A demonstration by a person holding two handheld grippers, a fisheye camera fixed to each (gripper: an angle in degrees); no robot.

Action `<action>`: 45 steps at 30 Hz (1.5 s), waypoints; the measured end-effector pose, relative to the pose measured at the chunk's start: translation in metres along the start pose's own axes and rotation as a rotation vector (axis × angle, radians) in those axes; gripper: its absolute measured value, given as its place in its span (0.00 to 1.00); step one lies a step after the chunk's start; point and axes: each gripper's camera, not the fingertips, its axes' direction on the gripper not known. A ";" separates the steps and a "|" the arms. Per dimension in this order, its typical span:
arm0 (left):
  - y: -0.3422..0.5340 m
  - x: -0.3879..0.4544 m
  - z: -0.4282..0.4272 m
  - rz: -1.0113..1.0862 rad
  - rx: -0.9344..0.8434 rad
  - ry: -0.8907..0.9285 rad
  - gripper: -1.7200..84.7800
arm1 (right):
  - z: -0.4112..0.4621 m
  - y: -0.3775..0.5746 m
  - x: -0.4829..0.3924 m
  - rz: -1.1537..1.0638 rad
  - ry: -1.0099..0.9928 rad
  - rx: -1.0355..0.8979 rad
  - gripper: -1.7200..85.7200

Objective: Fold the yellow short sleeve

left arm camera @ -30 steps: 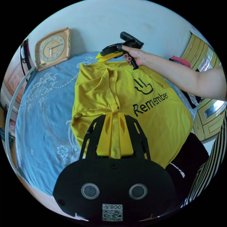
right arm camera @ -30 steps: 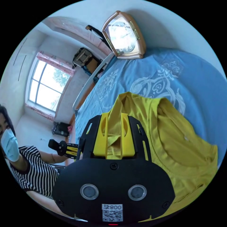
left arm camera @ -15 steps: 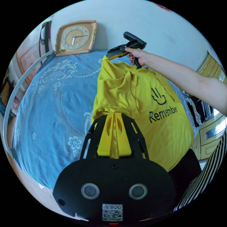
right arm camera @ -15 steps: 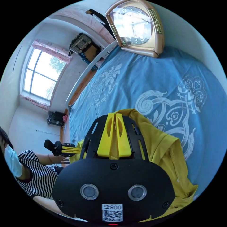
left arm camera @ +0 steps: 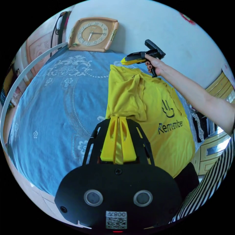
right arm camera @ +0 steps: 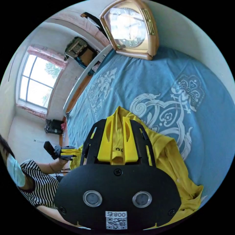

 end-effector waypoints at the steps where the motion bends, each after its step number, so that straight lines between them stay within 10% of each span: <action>1: -0.001 0.006 -0.003 0.018 0.016 0.051 0.07 | -0.014 0.019 -0.008 -0.044 -0.001 0.038 0.09; 21: -0.025 0.079 0.028 0.190 -0.023 0.003 0.03 | -0.005 0.123 -0.100 -0.242 0.515 -0.033 0.03; 45: -0.035 0.096 0.032 0.247 0.003 -0.080 0.04 | -0.025 0.151 -0.137 -0.241 0.547 0.070 0.02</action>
